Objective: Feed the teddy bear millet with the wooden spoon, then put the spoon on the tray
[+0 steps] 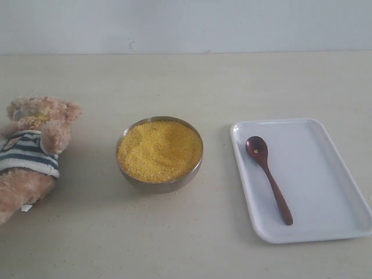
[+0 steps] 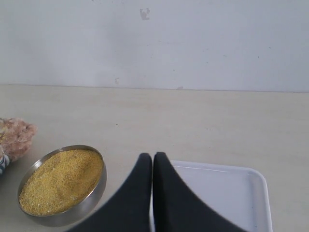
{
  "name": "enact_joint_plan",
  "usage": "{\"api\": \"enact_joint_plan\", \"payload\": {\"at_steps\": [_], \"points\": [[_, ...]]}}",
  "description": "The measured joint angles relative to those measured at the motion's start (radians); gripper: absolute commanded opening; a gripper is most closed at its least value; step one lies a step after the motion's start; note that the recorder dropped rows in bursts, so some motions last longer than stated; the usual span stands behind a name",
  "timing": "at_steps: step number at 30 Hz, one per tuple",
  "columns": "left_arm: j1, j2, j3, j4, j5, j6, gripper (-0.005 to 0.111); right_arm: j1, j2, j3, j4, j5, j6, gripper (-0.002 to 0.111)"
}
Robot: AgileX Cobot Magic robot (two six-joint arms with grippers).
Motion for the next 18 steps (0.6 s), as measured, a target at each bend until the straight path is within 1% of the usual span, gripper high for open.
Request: {"api": "enact_joint_plan", "payload": {"at_steps": [11, 14, 18], "points": [[0.0, 0.0, 0.0, 0.0, 0.0, 0.0, 0.004, 0.0, -0.003, 0.0, -0.008, 0.0, -0.006, 0.0], [0.0, 0.0, 0.0, 0.0, 0.0, 0.0, 0.004, 0.0, -0.033, 0.0, -0.08, 0.011, -0.046, 0.0], [0.0, 0.0, 0.0, 0.0, 0.0, 0.0, 0.004, -0.011, -0.134, 0.032, -0.166, 0.023, -0.052, 0.0]]}}
